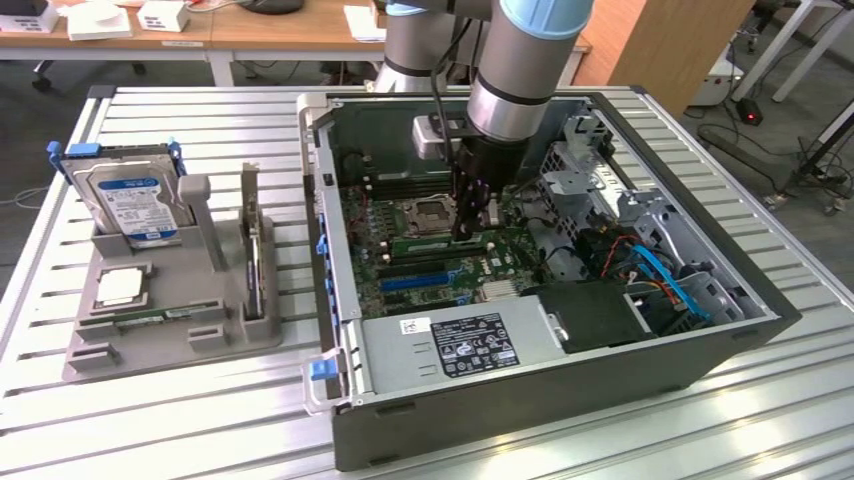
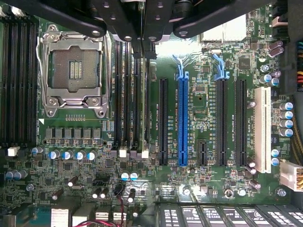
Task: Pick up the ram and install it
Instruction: 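Insert the ram into the slot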
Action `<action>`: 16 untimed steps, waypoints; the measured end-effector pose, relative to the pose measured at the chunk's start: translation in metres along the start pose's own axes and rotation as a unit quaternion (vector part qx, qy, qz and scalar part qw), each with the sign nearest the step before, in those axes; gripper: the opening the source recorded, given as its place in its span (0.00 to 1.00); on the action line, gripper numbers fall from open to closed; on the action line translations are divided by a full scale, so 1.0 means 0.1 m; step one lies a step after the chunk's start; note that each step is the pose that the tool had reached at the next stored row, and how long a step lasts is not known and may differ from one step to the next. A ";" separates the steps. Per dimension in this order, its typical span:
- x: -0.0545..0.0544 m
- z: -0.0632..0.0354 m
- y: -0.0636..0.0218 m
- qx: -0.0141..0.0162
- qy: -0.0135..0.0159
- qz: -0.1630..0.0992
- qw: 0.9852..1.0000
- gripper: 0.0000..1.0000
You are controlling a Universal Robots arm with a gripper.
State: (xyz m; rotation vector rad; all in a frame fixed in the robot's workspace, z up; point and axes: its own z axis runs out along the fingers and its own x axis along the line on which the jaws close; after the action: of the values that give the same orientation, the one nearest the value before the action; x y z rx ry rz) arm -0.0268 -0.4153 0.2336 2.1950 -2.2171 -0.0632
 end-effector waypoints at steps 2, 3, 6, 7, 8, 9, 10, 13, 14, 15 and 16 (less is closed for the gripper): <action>0.00 0.001 0.000 0.000 0.000 0.000 1.000 0.10; 0.00 0.002 0.000 0.000 0.000 0.000 1.000 0.10; 0.00 0.009 -0.001 0.000 0.000 0.000 1.000 0.10; 0.00 0.008 -0.001 0.000 0.000 0.000 1.000 0.10; 0.00 0.008 -0.001 0.000 0.000 0.000 1.000 0.10; 0.00 0.009 -0.001 0.000 0.000 0.000 1.000 0.10; 0.00 0.009 -0.001 0.000 0.000 0.000 1.000 0.10; 0.00 0.015 -0.001 0.000 0.000 0.000 1.000 0.10; 0.00 0.015 -0.001 0.000 0.000 0.000 1.000 0.10; 0.00 0.015 -0.001 0.000 0.000 0.000 1.000 0.10; 0.00 0.016 -0.001 0.000 0.000 0.000 1.000 0.10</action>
State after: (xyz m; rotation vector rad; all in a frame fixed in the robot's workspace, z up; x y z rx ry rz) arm -0.0267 -0.4152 0.2319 2.1951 -2.2171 -0.0632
